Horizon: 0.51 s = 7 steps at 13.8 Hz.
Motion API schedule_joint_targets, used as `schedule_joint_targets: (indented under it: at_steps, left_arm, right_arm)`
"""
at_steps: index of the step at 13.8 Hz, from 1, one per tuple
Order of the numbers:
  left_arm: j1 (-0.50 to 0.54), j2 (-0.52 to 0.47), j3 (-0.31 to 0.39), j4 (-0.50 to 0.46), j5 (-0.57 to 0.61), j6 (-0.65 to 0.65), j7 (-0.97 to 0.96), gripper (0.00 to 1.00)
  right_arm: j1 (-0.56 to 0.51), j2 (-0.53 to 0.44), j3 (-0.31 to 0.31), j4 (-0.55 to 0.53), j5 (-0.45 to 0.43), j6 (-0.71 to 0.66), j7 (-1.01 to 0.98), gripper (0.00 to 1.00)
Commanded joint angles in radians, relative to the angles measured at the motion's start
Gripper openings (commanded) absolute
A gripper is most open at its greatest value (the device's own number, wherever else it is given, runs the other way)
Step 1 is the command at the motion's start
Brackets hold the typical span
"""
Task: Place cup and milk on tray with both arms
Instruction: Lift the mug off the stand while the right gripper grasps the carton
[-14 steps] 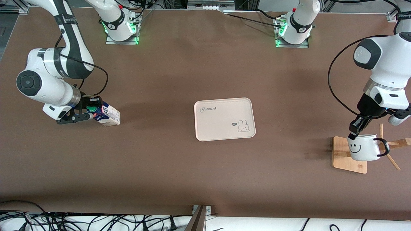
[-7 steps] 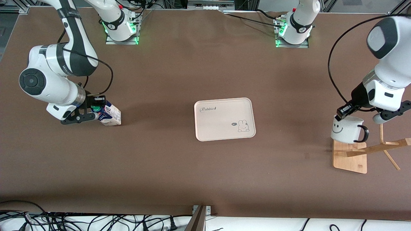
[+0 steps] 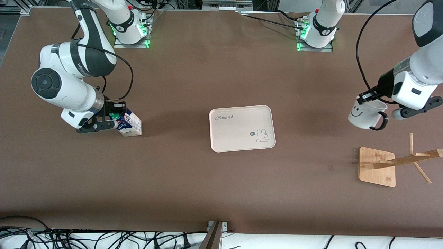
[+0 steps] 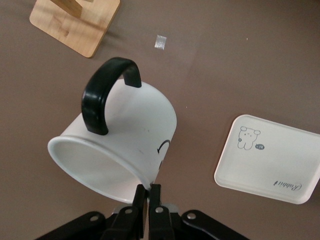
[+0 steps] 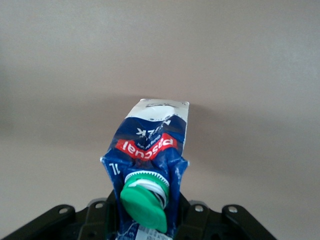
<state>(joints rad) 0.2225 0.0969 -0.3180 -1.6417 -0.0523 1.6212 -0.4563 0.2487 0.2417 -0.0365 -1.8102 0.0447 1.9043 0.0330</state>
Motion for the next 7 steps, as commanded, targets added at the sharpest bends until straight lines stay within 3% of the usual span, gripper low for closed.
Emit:
schedule_joint_targets:
  at_steps: [1, 5, 7]
  left_arm:
    - [-0.024, 0.037, -0.001, 0.062, 0.003, -0.05, 0.014, 0.0]
    - [-0.063, 0.035, -0.001, 0.062, 0.012, -0.087, 0.013, 0.0]
    - [-0.063, 0.035, -0.001, 0.063, 0.014, -0.116, 0.014, 0.0]
  right_arm:
    - [0.085, 0.031, -0.003, 0.067, 0.076, -0.042, 0.106, 0.37]
    - [0.272, 0.125, -0.003, 0.191, 0.131, -0.038, 0.338, 0.38]
    - [0.358, 0.213, -0.003, 0.312, 0.145, -0.036, 0.436, 0.38]
